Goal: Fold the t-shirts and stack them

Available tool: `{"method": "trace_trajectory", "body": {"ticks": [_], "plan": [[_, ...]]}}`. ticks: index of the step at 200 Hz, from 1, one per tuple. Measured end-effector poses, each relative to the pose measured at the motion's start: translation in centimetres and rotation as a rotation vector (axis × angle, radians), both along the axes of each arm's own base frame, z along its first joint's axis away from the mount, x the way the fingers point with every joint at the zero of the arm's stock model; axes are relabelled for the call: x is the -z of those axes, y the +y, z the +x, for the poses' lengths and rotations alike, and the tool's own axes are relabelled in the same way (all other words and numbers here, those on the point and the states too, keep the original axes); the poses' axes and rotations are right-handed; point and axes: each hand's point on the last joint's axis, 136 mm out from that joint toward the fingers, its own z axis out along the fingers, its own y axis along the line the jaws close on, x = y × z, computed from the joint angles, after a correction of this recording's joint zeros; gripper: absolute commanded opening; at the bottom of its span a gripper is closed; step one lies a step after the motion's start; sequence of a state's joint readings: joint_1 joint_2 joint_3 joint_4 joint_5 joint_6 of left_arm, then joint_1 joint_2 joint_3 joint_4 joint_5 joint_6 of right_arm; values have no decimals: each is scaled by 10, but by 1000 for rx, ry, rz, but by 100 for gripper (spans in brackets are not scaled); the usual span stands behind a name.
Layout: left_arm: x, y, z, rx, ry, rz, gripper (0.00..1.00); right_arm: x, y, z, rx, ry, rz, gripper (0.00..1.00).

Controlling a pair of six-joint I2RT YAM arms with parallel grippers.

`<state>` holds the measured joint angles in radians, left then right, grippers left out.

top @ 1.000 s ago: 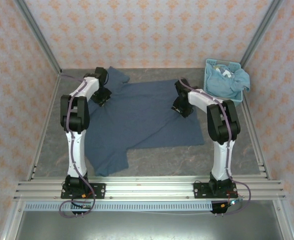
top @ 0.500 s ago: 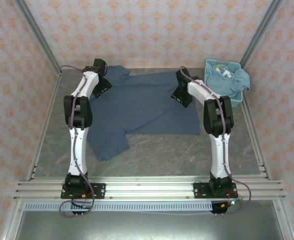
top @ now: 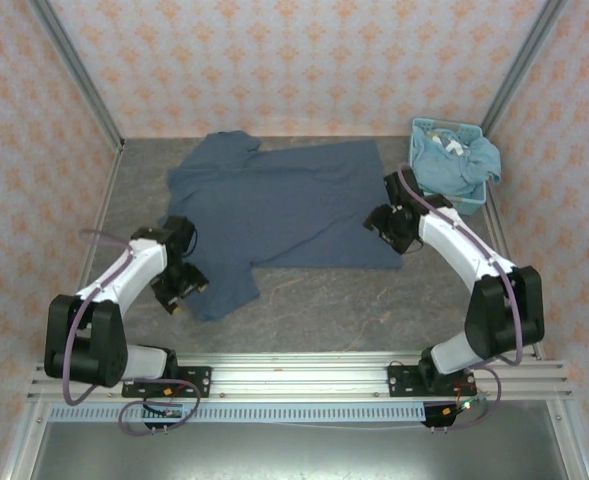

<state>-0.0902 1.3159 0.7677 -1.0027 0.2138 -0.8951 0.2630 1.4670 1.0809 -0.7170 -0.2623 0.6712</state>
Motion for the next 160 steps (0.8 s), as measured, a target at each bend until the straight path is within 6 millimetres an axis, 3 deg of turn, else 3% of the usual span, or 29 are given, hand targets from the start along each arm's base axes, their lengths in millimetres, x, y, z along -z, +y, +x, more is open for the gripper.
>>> {"method": "trace_trajectory", "body": {"ticks": [14, 43, 94, 141, 160], "plan": [[9, -11, -10, -15, 5, -36, 67, 13, -2, -19, -7, 41, 6, 68], [18, -31, 0, 0, -34, -72, 60, 34, -8, -45, -7, 99, 4, 67], [32, -32, 7, -27, -57, -60, 0, 55, -35, -61, 78, 146, -12, 61], [12, -28, 7, -24, -148, -56, 0, 69, -42, -44, 122, 142, -32, 47], [9, -27, 2, -28, -160, -59, 0, 76, -43, -38, 140, 160, -36, 45]]}}
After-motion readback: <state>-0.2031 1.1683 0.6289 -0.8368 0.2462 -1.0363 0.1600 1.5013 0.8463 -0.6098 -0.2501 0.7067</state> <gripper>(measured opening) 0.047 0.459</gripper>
